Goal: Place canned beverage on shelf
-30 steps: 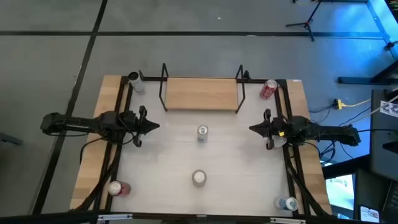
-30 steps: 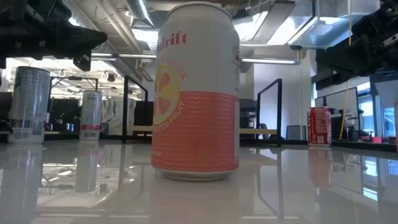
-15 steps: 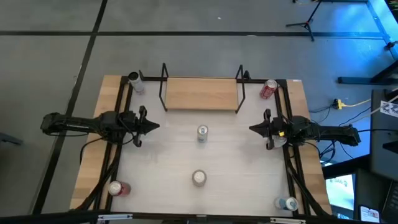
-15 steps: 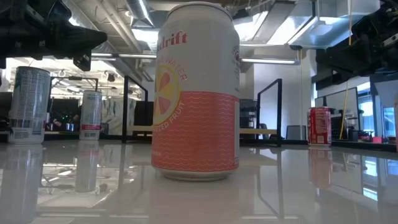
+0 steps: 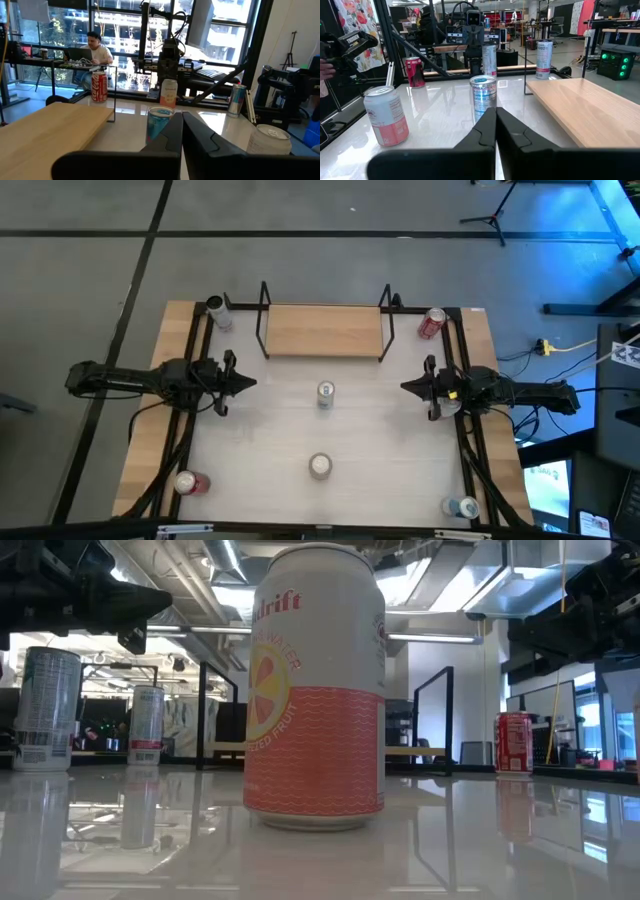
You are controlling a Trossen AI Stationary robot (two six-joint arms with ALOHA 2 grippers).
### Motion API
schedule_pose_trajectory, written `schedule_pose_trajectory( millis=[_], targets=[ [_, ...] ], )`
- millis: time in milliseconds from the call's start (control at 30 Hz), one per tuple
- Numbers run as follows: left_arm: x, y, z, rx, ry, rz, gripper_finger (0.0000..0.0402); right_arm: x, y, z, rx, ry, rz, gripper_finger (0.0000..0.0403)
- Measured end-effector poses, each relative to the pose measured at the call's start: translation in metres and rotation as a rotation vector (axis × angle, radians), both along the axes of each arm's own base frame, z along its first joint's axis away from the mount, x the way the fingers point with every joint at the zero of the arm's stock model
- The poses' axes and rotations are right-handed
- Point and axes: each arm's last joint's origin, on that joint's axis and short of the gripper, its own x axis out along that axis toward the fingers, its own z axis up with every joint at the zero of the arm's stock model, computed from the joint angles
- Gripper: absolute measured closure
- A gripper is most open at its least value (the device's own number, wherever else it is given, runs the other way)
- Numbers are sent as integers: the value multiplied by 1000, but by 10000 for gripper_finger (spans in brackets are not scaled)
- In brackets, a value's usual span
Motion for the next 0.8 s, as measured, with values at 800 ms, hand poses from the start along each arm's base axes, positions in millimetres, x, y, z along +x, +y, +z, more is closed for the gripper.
schedule_pose_trajectory(
  millis=[800],
  targets=[
    [-2,6,9,-84,-99,195,401,0,0,7,122,-84,-2,398]
  ],
)
